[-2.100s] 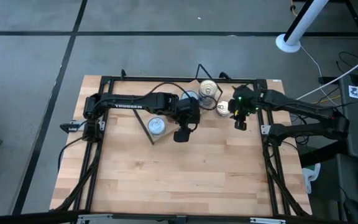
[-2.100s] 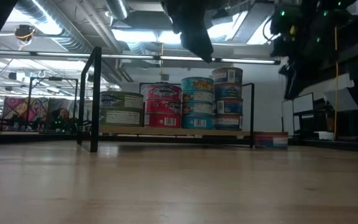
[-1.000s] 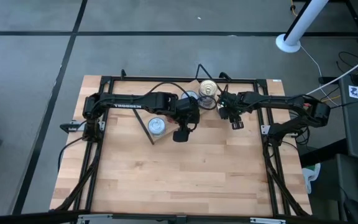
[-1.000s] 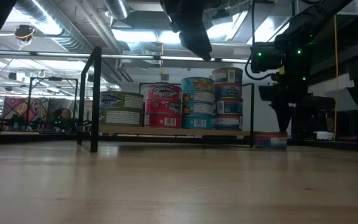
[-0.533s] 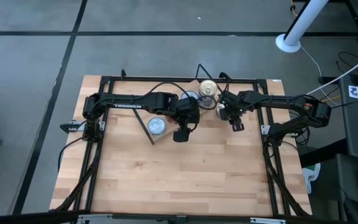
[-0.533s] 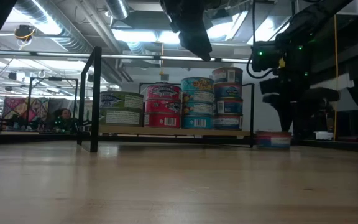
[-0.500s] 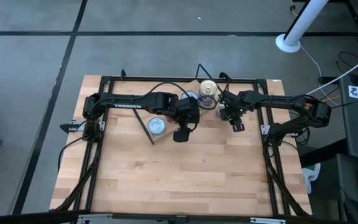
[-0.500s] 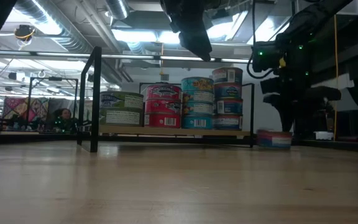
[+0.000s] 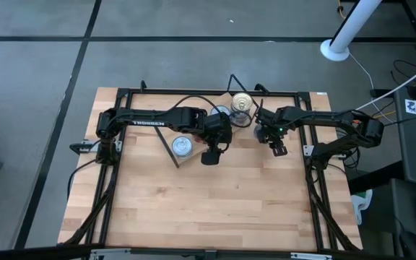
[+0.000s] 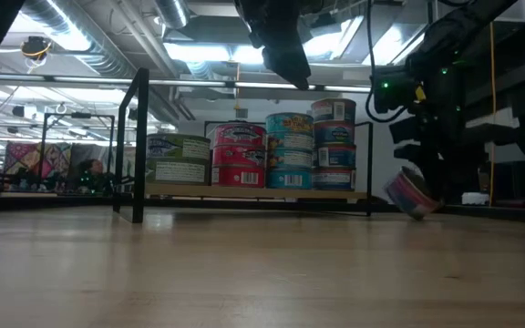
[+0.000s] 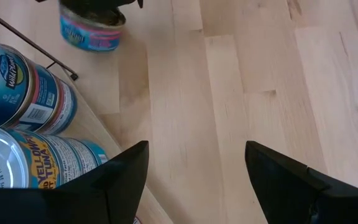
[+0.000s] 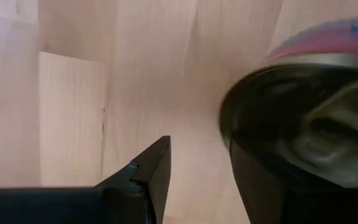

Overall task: Stack canned seafood by type on shelf
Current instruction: Stack the blue pink tuna can on top of the blue pink tuna cans on the shelf

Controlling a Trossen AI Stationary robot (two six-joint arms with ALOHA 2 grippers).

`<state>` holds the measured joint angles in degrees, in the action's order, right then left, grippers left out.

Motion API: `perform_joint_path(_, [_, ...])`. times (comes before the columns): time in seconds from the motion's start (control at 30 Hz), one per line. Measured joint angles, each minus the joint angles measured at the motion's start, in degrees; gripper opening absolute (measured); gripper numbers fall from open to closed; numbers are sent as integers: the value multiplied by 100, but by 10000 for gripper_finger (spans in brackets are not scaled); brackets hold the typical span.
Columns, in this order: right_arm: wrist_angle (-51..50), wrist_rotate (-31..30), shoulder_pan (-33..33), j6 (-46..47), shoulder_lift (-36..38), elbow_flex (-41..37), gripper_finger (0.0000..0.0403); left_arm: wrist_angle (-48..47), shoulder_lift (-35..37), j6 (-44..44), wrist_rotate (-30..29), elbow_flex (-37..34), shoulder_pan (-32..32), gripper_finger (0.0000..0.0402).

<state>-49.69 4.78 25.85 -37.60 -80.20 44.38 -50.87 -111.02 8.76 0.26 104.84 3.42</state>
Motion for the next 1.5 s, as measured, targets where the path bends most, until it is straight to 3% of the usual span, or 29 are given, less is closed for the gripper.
perform_joint_path(0.87, [193,90,0,680,7,-525,165,-260,-2,-303,1,0,-4,263])
perform_joint_path(1.27, [-1017,48,0,1023,7,-62,165,-256,-2,-304,2,0,-4,263])
perform_joint_path(1.5, [-1964,-714,0,1023,7,668,165,-256,-2,-418,2,0,-4,263])
